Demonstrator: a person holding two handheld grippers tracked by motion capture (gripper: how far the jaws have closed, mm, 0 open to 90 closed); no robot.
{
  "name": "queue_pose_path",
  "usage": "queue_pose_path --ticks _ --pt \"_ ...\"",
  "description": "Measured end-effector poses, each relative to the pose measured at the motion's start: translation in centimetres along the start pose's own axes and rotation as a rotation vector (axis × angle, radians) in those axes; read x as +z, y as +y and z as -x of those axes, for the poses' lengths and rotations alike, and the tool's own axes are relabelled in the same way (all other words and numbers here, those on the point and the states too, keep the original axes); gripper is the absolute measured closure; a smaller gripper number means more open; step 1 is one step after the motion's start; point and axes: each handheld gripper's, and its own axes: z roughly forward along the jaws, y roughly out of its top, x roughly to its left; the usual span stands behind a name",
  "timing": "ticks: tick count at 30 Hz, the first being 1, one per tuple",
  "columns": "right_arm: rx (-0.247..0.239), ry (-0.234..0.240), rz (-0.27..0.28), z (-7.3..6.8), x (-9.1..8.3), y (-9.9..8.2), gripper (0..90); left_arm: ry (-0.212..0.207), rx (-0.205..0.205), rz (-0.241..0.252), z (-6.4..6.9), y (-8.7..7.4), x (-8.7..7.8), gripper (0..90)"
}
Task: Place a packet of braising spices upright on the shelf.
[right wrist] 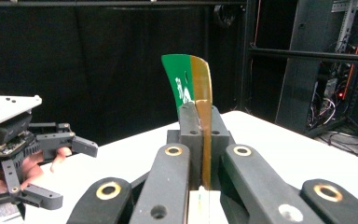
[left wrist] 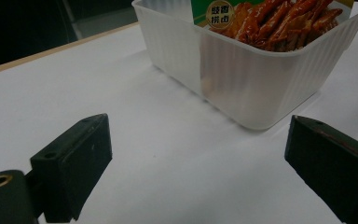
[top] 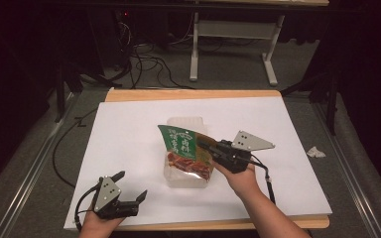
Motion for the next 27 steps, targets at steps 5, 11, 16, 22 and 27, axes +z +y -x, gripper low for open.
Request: queue_pose_path --ticks 5,11,16,22,27 --pt "0.003 -0.03 -0.001 0.3 -0.5 -0.4 90.0 -0.001 0.003 -0.002 0.0 0.0 0.0 7.8" --pt "-0.001 -0.053 -0.03 0.5 -1.0 -1.0 89.7 -0.003 0.003 0.001 -0.1 0.0 0.1 7.8" --pt "-0.029 -0.055 -0.049 0.3 -1.1 -1.1 81.1 -0.004 0.003 0.0 0.0 0.0 0.1 7.8" --pt "-0.028 -0.064 -0.081 0.2 -1.0 -0.8 54.6 -0.005 -0.007 0.002 -0.1 0.0 0.0 7.7" --pt "-0.006 -0.042 -0.119 0.4 -1.2 -0.9 36.3 -0.006 -0.001 0.002 0.0 0.0 0.0 7.7"
